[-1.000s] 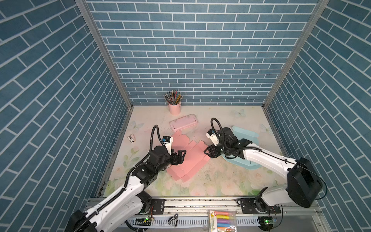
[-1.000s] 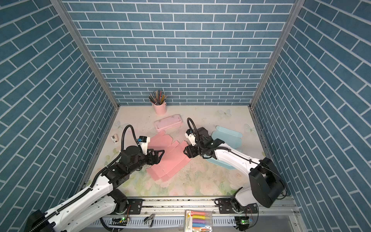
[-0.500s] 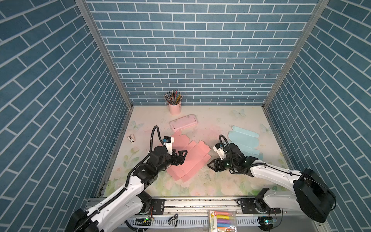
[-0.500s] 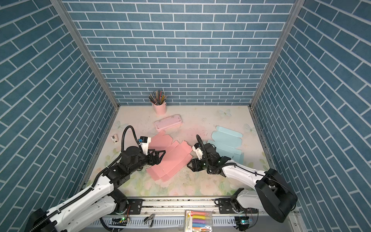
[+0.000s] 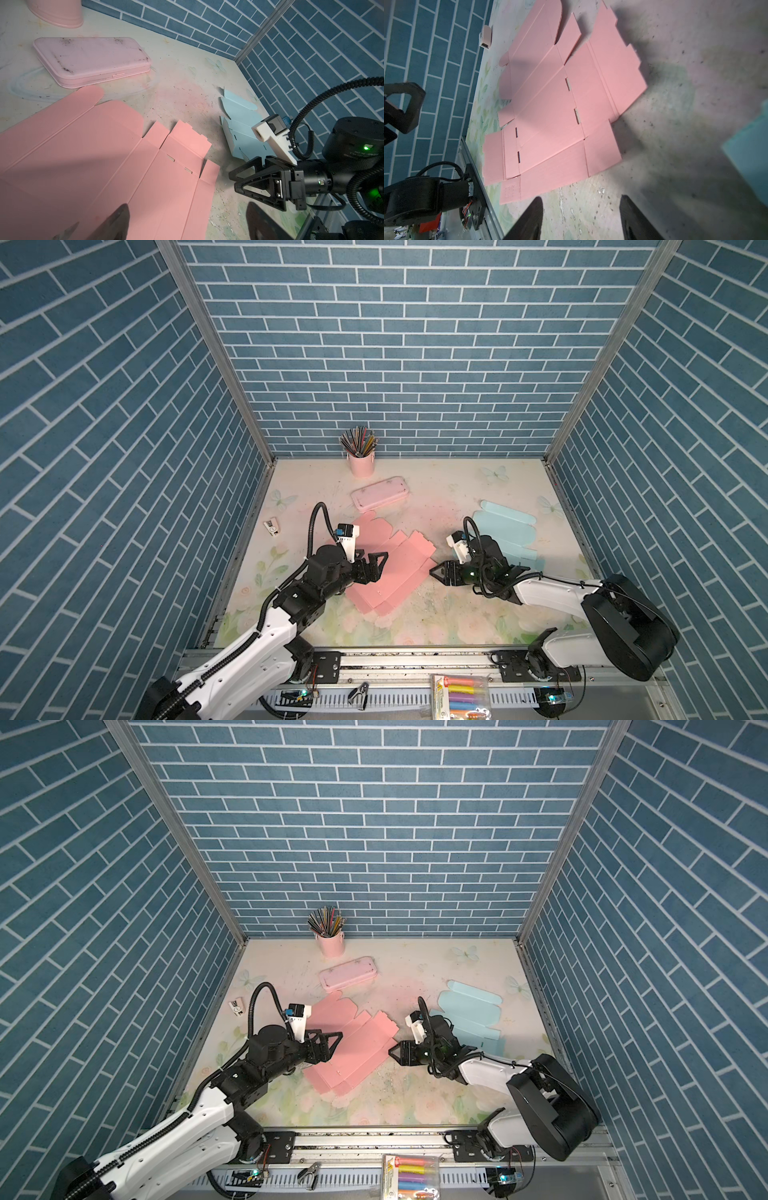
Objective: Fold the paper box
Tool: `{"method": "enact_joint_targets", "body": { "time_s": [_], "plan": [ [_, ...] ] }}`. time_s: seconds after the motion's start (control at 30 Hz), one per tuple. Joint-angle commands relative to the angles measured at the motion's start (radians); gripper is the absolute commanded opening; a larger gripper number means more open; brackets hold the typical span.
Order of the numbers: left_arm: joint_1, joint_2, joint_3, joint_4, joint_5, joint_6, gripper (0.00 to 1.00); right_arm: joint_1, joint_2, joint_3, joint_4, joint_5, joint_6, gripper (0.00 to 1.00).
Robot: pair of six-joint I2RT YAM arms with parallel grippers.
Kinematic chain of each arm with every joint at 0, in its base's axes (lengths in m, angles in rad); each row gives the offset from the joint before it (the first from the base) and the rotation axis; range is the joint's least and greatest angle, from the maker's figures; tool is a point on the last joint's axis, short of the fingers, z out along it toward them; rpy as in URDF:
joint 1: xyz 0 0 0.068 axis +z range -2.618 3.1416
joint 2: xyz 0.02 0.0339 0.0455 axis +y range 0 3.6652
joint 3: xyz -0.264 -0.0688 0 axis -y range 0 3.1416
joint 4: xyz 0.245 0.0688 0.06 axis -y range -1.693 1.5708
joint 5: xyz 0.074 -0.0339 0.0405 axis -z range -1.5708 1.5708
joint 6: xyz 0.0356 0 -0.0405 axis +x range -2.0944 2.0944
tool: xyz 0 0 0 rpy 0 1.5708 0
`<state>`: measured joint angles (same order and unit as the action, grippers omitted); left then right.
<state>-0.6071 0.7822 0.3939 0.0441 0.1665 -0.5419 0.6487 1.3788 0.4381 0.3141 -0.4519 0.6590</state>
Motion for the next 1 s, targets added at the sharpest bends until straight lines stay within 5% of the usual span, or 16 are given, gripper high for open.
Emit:
{"method": "enact_joint_targets", "body": {
  "time_s": [0.0,0.53,0.97],
  "plan": [
    [0.003,0.012,-0.004,0.033,0.011,0.005,0.88,-0.011,0.032,-0.012,0.082,-0.012,0.044,0.58],
    [0.003,0.013,-0.018,0.046,0.018,0.002,0.88,-0.013,0.148,0.051,0.139,-0.039,0.019,0.39],
    [0.003,0.000,-0.016,0.036,0.014,-0.006,0.88,-0.013,0.199,0.057,0.175,0.002,0.048,0.41]
  ]
}}
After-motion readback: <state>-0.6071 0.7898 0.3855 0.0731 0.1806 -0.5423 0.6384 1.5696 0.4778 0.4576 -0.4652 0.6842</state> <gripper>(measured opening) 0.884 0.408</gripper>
